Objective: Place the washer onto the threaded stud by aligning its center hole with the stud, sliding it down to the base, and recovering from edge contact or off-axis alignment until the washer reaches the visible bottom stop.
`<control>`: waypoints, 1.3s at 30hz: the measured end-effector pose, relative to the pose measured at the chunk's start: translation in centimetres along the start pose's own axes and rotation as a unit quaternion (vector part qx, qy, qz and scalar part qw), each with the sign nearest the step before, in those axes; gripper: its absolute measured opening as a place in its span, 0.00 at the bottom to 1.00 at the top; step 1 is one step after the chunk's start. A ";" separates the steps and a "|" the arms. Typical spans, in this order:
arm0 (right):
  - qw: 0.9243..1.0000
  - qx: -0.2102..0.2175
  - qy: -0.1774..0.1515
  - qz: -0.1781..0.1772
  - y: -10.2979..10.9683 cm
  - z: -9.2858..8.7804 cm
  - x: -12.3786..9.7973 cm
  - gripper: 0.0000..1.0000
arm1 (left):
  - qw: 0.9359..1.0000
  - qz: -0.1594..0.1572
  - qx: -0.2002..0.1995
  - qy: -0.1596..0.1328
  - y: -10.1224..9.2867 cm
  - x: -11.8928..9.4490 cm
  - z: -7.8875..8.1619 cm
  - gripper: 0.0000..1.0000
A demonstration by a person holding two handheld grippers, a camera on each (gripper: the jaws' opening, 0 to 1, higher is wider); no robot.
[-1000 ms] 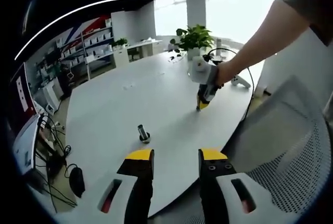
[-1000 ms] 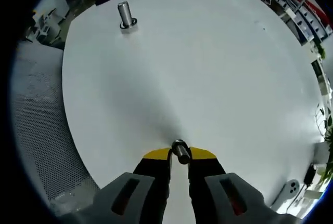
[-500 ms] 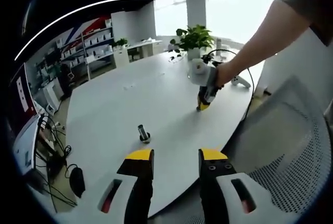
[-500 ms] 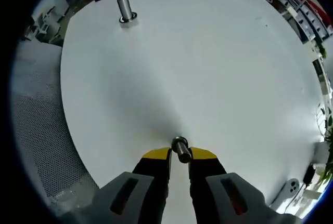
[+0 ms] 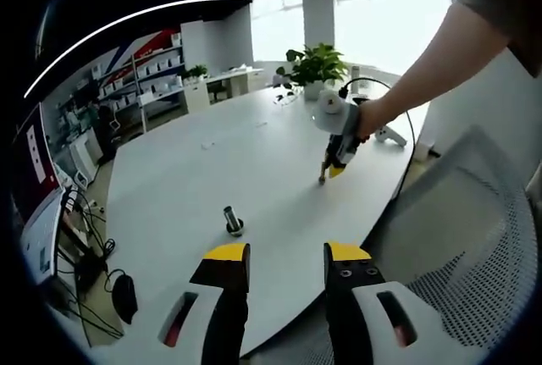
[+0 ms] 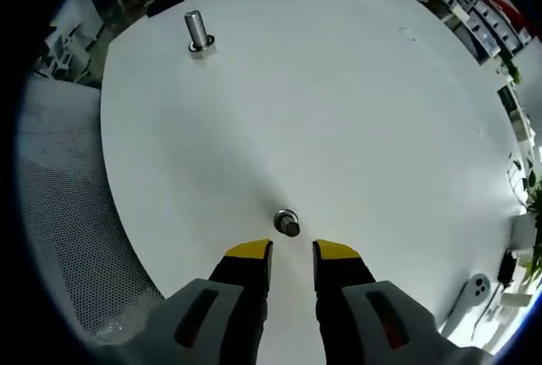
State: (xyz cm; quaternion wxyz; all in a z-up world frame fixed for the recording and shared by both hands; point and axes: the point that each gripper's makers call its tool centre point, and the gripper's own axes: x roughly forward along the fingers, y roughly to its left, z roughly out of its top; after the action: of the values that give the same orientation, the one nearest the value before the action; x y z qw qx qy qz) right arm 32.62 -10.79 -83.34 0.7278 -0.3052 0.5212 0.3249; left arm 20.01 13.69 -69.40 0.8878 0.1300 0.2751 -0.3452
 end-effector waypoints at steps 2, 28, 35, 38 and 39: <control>1.000 0.015 -0.011 -0.005 -0.1 -0.3 -0.7 0.23 | 1.000 -0.002 0.000 -0.001 -0.1 0.0 0.0 0.33; 0.940 0.179 -0.285 -0.050 2.8 0.8 -13.3 0.23 | 1.000 -0.019 -0.007 -0.007 -0.5 0.1 0.2 0.33; 0.912 0.227 -0.337 -0.050 3.6 0.4 -15.7 0.23 | 1.000 -0.025 -0.002 -0.011 -0.8 0.0 0.4 0.33; 0.911 0.226 -0.339 -0.053 3.8 0.0 -16.0 0.23 | 1.000 -0.023 -0.005 -0.015 -0.7 -0.1 0.5 0.33; 0.911 0.227 -0.340 -0.052 3.9 0.0 -16.1 0.23 | 1.000 -0.023 -0.006 -0.019 -0.7 -0.1 0.7 0.33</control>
State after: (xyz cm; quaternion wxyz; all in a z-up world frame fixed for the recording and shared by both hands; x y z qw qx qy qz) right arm 25.60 -10.98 -68.37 0.9265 -0.0289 0.2854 0.2437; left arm 19.73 13.01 -68.80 0.8856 0.1116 0.2629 -0.3662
